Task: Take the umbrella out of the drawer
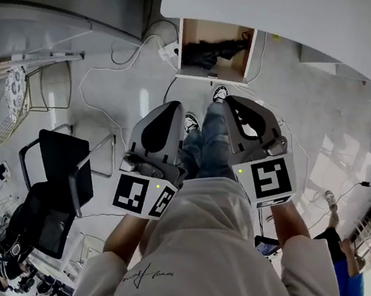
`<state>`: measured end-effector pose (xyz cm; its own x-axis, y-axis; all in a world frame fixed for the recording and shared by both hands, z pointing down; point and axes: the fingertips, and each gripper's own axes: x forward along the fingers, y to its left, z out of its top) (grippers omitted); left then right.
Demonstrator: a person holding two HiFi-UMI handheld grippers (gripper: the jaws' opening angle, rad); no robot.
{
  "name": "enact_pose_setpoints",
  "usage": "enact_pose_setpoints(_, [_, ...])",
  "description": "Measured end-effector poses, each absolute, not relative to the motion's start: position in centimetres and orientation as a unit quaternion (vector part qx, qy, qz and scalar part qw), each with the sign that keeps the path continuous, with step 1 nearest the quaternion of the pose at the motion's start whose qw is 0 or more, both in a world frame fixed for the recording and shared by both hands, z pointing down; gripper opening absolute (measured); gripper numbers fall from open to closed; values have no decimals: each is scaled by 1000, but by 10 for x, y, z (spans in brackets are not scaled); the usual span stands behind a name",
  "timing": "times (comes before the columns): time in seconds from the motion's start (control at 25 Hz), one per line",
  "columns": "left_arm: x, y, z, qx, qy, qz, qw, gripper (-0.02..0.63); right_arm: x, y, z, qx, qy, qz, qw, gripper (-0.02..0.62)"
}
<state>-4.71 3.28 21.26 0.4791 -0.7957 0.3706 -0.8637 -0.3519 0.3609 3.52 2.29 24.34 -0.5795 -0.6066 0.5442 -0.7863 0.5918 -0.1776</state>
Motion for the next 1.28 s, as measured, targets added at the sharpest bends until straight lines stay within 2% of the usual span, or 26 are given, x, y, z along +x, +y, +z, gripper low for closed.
enact_pose_setpoints(1.28, [-44,-23,337,768,-551,116,307,17,51,-42,373,348,-866,214,290,17])
